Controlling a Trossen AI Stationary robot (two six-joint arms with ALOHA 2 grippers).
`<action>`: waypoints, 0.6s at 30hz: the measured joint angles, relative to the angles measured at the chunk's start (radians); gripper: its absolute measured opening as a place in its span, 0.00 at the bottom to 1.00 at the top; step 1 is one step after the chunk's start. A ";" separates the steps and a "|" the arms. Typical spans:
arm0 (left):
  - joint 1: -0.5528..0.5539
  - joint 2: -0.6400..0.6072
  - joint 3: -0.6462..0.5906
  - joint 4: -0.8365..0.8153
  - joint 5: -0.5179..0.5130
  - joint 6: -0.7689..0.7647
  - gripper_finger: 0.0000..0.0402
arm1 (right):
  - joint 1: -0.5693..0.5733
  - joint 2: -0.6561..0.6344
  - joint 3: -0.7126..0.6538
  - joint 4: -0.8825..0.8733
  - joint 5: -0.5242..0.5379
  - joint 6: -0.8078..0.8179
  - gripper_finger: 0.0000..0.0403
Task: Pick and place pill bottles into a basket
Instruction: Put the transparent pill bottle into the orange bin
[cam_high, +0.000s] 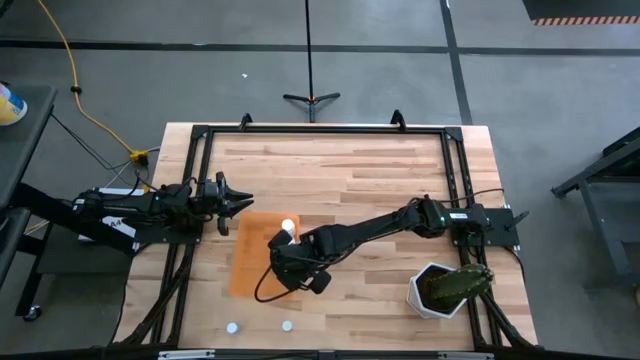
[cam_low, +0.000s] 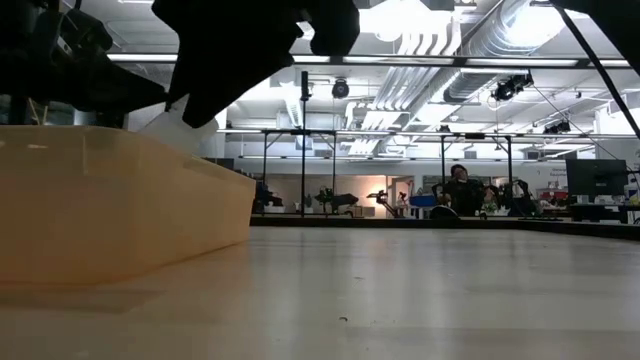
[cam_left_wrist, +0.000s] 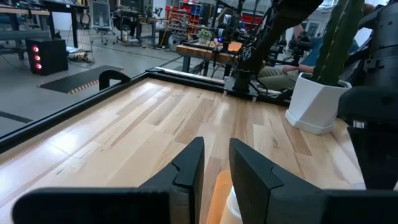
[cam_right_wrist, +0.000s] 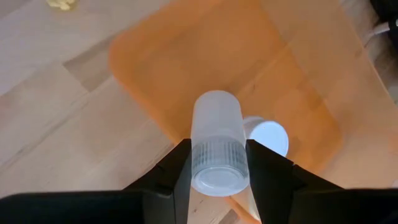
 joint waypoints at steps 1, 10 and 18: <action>0.000 0.000 0.000 0.000 0.000 0.000 0.28 | 0.000 0.000 0.000 0.000 0.000 0.000 0.31; 0.000 0.000 0.000 0.000 0.000 0.000 0.28 | -0.005 0.000 0.000 -0.043 0.003 0.023 0.31; 0.000 0.000 0.000 0.000 0.000 0.000 0.28 | -0.013 0.000 0.000 -0.045 0.008 0.046 0.34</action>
